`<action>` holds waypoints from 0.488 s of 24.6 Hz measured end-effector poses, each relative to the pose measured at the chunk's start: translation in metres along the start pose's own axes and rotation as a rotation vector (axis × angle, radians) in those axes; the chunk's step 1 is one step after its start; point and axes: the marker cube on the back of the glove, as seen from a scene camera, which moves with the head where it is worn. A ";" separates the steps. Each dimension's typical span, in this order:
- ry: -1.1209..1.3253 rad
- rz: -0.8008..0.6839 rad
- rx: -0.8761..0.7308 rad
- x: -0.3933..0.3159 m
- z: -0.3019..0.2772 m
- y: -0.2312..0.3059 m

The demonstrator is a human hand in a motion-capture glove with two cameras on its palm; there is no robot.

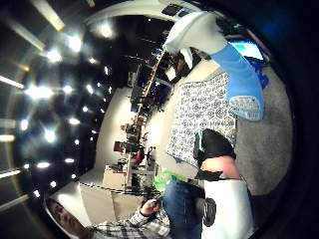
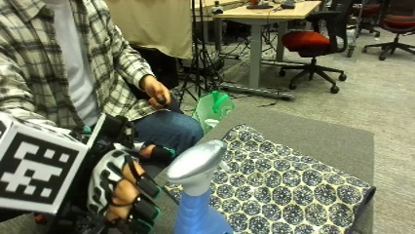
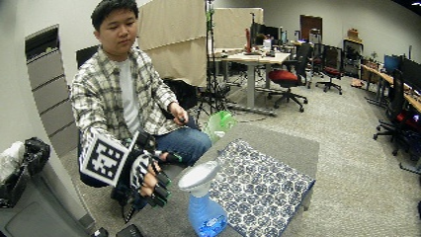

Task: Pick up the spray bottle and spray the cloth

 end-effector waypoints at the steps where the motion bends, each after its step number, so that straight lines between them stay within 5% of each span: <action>1: -0.021 0.008 0.016 0.005 0.004 -0.007; 12: -0.352 0.169 0.233 0.037 0.039 -0.077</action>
